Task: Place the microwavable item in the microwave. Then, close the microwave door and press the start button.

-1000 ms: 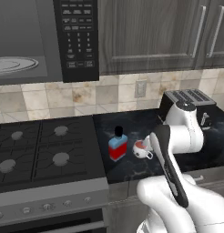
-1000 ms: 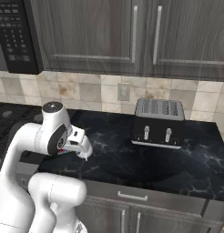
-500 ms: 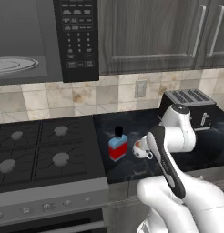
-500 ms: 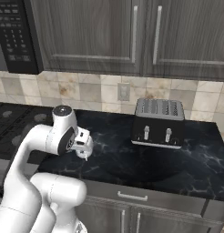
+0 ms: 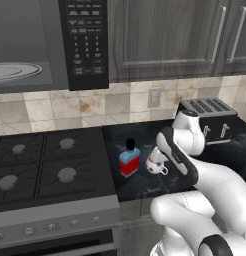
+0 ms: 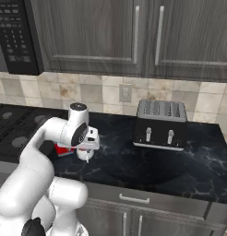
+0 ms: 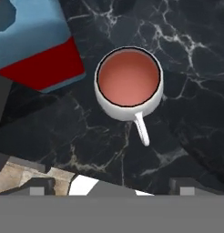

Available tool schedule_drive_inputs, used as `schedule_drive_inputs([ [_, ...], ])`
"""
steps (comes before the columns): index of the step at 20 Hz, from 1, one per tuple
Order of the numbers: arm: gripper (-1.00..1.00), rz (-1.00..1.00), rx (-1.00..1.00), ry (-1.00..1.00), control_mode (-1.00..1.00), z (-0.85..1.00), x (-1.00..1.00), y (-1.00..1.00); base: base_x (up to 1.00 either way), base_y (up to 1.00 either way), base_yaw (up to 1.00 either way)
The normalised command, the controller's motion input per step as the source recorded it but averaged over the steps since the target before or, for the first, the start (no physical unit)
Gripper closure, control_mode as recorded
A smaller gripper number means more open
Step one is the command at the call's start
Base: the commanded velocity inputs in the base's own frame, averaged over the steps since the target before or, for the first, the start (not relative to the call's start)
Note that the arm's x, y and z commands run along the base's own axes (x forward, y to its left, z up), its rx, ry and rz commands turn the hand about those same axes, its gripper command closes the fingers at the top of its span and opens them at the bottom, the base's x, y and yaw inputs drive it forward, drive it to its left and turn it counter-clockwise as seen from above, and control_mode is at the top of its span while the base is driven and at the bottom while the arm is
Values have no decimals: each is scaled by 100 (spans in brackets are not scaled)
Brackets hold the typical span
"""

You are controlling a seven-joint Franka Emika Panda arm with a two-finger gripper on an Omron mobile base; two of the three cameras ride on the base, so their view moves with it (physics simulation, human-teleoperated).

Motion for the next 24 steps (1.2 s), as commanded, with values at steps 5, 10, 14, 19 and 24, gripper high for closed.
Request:
schedule_drive_inputs([
  [5,-100,10,0,9,-100,-47,0,0,0,0,0],
  [10,-100,7,0,5,-100,-47,0,0,0,0,0],
  [14,-100,1,0,0,-100,-35,8,-10,0,0,0],
  [19,-100,0,0,0,-100,-23,27,-19,0,0,0],
  [24,-100,0,0,0,-100,-17,35,-10,0,0,0],
])
